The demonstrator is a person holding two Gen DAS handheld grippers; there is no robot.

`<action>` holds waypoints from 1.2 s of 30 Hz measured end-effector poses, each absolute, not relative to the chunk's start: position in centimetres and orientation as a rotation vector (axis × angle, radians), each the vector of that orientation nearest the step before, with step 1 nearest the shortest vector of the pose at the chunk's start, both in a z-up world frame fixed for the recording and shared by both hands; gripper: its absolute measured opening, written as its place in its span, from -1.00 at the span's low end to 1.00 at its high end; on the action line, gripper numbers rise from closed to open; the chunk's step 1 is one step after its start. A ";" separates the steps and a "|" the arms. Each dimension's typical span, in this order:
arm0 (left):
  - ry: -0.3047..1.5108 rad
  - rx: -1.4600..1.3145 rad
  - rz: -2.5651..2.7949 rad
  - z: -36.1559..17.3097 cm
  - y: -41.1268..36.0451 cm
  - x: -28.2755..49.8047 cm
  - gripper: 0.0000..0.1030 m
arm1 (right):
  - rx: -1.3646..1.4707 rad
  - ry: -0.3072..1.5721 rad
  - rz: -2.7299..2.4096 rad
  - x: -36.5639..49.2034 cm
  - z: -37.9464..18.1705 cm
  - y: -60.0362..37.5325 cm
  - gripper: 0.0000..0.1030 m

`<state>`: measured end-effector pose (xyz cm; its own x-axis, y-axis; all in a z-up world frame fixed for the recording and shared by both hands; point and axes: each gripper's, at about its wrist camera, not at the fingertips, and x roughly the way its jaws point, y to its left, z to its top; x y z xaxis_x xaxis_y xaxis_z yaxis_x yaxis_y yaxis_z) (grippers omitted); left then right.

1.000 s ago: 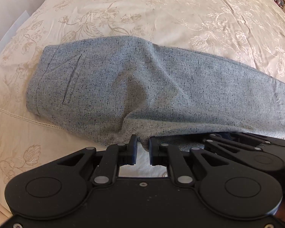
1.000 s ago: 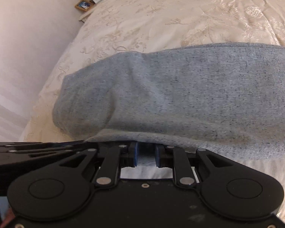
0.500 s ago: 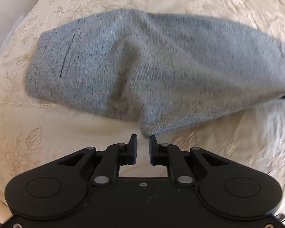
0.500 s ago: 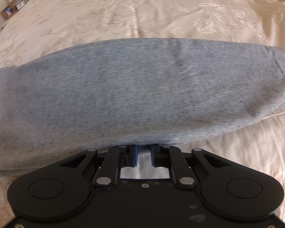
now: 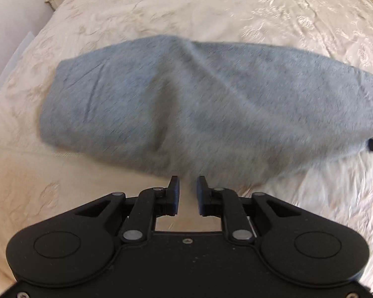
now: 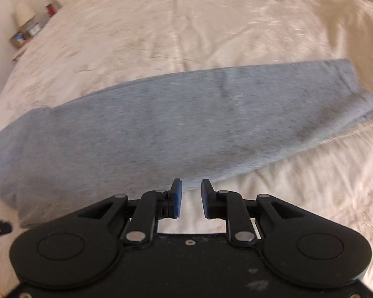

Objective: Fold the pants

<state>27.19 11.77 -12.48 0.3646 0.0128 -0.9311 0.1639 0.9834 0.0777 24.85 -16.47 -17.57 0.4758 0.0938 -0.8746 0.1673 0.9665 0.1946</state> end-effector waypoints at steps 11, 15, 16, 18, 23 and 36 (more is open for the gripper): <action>1.261 0.223 -0.129 -18.6 9.7 32.8 -0.45 | 0.040 1.125 0.045 33.0 -23.8 -13.1 -0.83; 1.211 0.177 -0.154 -15.6 10.6 32.4 -0.45 | 0.061 1.093 -0.041 34.9 -22.3 -15.4 -0.66; 1.194 0.170 -0.161 -14.9 11.0 32.2 -0.45 | 0.085 1.074 -0.020 34.9 -21.7 -15.7 -0.64; 1.163 0.158 -0.155 -13.9 12.0 32.3 -0.45 | 0.118 1.057 0.034 35.3 -21.0 -15.8 -0.64; 1.198 0.152 -0.041 -15.3 14.5 34.4 -0.43 | 0.069 1.021 0.095 38.6 -21.2 -12.8 -0.64; 1.238 0.218 -0.052 -17.9 14.3 35.3 -0.41 | -0.313 0.972 0.426 45.8 -21.7 -8.4 -0.37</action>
<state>35.31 14.25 -17.94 0.3284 0.0788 -0.9412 0.1571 0.9781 0.1367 45.81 -8.41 -21.73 0.4923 0.2069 -0.8455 -0.4812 0.8741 -0.0663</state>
